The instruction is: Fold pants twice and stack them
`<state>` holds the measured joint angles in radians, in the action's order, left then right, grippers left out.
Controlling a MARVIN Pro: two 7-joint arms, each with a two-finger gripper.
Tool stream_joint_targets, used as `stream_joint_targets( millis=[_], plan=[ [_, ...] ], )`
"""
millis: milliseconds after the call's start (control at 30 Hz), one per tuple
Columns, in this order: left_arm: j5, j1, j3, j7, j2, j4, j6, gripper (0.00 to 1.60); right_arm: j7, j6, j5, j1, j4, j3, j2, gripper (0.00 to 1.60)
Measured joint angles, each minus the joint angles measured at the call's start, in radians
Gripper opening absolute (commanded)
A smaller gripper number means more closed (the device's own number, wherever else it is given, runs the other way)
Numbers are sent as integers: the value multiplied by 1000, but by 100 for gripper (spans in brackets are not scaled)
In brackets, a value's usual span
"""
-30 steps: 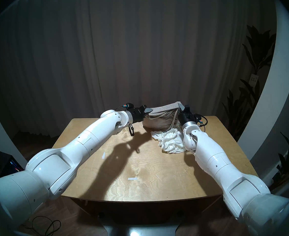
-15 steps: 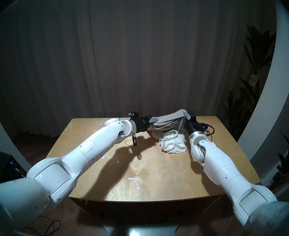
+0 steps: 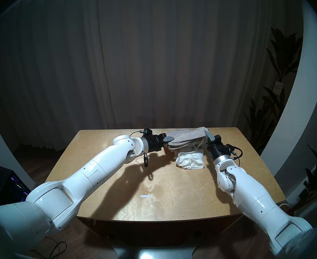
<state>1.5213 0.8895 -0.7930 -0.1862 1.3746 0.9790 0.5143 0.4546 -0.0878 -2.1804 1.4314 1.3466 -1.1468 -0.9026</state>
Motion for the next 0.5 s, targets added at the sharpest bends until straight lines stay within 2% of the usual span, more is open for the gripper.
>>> stream_joint_targets(
  millis=[167, 233, 367, 400, 433, 500],
  plan=[
    [0, 24, 0, 20, -13, 44, 11, 0, -1, -7, -15, 64, 54, -20, 32, 0],
    [0, 48, 1, 40, -26, 82, 20, 0, -2, -12, -25, 118, 93, -32, 61, 0],
    [1, 61, 2, 52, -32, 99, 23, 1, -2, -13, -27, 144, 109, -36, 74, 0],
    [1, 64, 2, 56, -34, 102, 24, 54, -2, -13, -27, 149, 114, -36, 77, 0],
    [1, 71, 2, 66, -37, 111, 25, 61, -1, -14, -27, 162, 128, -39, 87, 0],
    [1, 80, 2, 78, -42, 121, 28, 62, 1, -14, -27, 180, 142, -40, 101, 0]
  ],
)
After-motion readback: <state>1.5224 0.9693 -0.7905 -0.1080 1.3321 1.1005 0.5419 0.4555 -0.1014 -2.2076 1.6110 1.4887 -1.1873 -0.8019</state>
